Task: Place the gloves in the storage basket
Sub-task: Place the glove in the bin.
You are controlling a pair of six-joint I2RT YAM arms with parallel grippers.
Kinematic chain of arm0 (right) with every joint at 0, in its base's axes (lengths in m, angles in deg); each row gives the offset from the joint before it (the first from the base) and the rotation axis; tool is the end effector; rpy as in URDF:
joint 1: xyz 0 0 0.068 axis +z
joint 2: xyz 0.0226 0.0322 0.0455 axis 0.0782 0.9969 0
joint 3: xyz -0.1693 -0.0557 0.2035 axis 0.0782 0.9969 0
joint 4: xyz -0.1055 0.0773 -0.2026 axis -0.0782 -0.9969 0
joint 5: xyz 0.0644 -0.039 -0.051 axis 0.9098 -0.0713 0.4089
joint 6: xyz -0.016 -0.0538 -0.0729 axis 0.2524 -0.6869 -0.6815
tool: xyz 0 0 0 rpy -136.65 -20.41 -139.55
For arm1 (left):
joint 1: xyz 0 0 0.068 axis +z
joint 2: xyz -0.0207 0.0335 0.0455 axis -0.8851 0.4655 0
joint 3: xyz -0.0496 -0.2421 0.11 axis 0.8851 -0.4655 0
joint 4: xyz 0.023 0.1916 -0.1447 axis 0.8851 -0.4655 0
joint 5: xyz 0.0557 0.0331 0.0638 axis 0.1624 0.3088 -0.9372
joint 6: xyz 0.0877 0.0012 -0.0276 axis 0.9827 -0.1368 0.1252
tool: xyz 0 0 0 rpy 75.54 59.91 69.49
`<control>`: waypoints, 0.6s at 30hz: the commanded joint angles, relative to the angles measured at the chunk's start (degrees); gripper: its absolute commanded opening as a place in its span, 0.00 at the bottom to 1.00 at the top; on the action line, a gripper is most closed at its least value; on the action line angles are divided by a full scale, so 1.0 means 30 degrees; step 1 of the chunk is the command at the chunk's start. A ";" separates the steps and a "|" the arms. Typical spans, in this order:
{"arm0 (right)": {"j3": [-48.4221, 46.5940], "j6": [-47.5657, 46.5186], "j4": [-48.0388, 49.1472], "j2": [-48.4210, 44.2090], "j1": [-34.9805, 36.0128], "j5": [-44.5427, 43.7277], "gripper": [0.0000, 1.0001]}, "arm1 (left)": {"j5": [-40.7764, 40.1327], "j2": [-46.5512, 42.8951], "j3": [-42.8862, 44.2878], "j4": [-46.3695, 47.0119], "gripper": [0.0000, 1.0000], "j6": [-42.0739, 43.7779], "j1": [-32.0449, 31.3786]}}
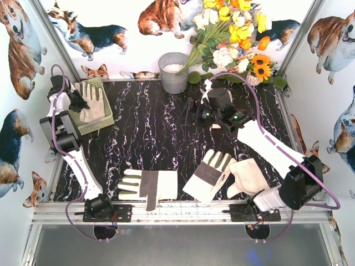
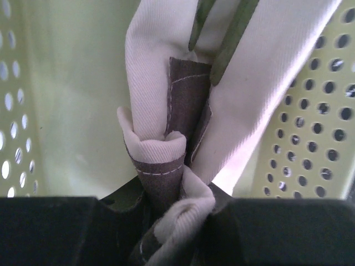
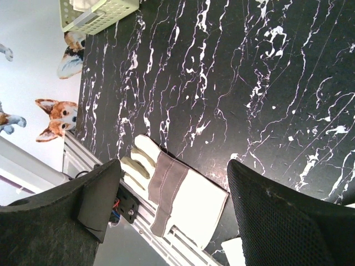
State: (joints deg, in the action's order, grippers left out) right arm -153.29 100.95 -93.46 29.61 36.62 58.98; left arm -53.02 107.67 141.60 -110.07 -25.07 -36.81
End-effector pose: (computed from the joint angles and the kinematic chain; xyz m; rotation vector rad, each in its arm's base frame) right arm 0.2681 0.1976 0.3024 -0.0522 2.3516 0.9871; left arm 0.4735 0.2003 0.1601 -0.7641 2.3918 -0.2792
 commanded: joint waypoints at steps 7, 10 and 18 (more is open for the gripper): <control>-0.1048 0.0353 0.1284 0.0124 -0.0049 0.0356 0.77 | -0.2254 -0.1407 -0.1734 0.0386 0.00 -0.0828 0.0311; -0.1011 0.0356 0.1343 0.0084 -0.0049 0.0302 0.78 | 0.0451 -0.1893 -0.1834 0.0558 0.00 -0.1490 0.0305; -0.0832 0.0383 0.1485 -0.0051 -0.0049 0.0363 0.77 | 0.4884 -0.4666 -0.3725 0.3673 0.00 -0.4399 0.1155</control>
State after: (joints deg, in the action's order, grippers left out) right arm -153.58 101.78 -93.00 30.00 36.62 59.66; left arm -48.28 99.33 132.79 -106.90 -31.65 -36.11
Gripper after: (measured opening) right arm 0.774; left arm 0.145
